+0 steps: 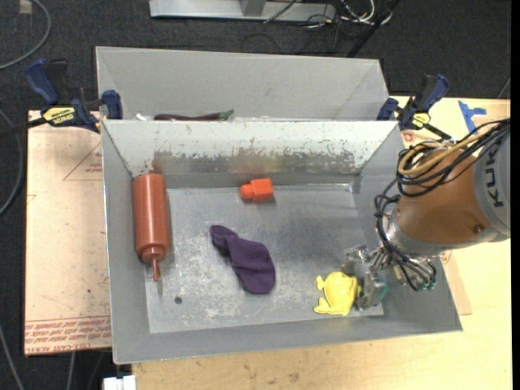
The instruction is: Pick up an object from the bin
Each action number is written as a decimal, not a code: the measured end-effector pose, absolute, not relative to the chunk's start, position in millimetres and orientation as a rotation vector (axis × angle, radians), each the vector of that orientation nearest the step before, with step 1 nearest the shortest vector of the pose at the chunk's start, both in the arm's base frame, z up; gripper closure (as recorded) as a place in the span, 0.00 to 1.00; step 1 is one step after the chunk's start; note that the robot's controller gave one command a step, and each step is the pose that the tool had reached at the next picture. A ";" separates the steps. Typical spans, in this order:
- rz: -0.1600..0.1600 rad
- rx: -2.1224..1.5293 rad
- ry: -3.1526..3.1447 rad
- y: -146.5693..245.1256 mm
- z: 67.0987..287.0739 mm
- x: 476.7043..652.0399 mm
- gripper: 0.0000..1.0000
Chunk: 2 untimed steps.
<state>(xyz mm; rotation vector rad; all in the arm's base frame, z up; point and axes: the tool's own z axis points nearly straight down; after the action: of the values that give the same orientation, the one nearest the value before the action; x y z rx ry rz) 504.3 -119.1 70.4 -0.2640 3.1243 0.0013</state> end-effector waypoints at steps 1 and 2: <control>0.001 -0.264 3.124 -119.1 70.4 504.3 1.00; 0.004 -0.276 3.124 -122.5 70.2 508.4 1.00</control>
Offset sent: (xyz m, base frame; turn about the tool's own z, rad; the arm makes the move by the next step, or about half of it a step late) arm 0.0062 -0.0072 -0.0004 -0.0144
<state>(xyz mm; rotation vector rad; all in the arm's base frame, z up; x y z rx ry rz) 508.4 -122.5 70.2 -0.2763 3.1241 0.0041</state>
